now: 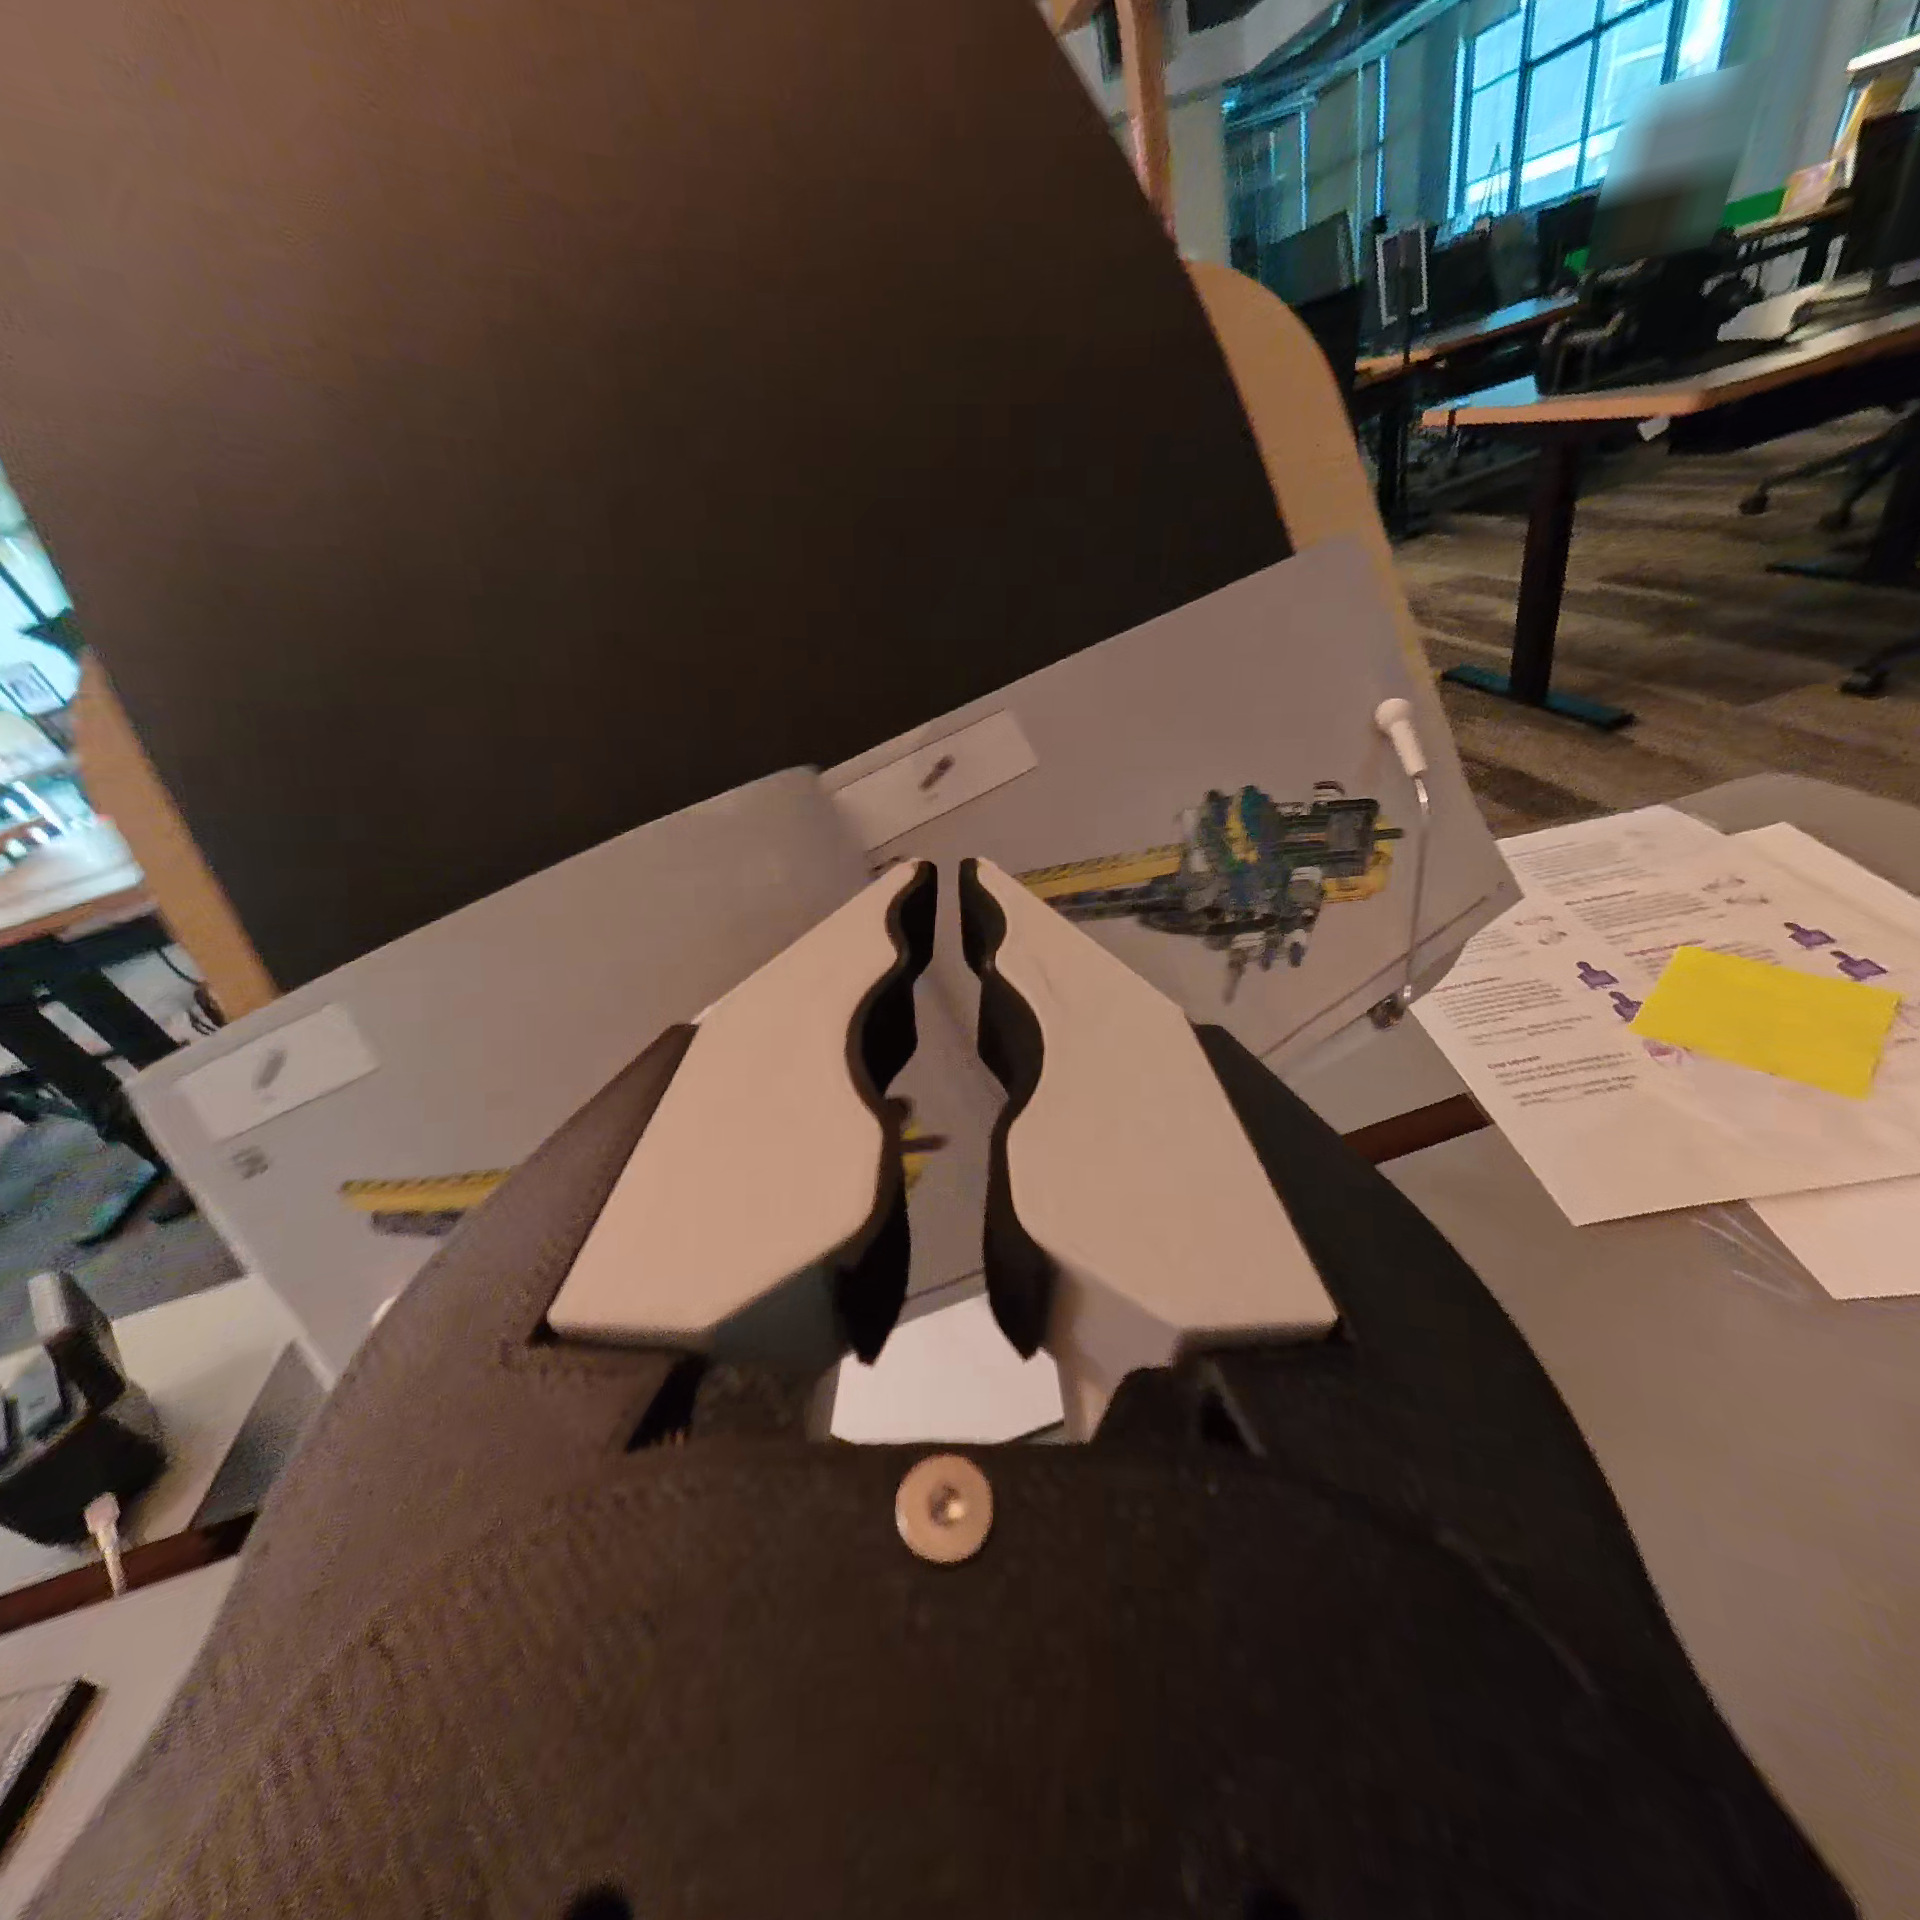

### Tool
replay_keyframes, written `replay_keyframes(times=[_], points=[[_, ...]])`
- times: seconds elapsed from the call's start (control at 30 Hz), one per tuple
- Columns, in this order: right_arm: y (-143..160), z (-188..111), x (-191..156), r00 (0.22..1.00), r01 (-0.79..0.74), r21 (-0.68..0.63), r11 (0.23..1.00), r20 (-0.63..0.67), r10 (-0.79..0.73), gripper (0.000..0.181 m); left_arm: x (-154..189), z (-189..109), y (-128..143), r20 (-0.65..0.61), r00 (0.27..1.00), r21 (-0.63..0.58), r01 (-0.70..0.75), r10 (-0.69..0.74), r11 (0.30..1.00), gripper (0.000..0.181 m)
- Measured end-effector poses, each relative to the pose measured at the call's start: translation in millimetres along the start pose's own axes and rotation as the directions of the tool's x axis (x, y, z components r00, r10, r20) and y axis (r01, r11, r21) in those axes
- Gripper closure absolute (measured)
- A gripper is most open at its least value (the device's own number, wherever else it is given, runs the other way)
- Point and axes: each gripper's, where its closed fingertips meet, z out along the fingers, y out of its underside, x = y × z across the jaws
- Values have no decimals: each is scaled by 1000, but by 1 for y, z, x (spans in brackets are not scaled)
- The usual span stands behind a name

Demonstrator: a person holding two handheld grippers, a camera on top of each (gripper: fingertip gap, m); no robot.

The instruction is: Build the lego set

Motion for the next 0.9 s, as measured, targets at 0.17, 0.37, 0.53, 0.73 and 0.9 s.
replay_keyframes(times=[0.17, 0.37, 0.53, 0.73, 0.9], points=[[-62, 97, -3, 957, 289, 81, 954, -43, -287, 93, -49, -9, 18, 4, 991, -29, 133, -133, 991, 180], [-115, 248, 41, 862, 495, 41, 868, -143, -486, 86, -66, 8, 43, -13, 982, -85, 187, -188, 979, 180], [-107, 318, 104, 903, 371, -96, 924, -193, -383, 81, -67, 15, 47, -30, 972, -75, 230, -233, 970, 180], [-90, 341, 123, 905, 372, -104, 922, -180, -386, 79, -68, 18, 48, -83, 941, -55, 325, -329, 944, 180], [-86, 340, 119, 922, 333, -81, 939, -183, -343, 86, -68, 21, 48, -86, 931, -38, 353, -355, 935, 180]])
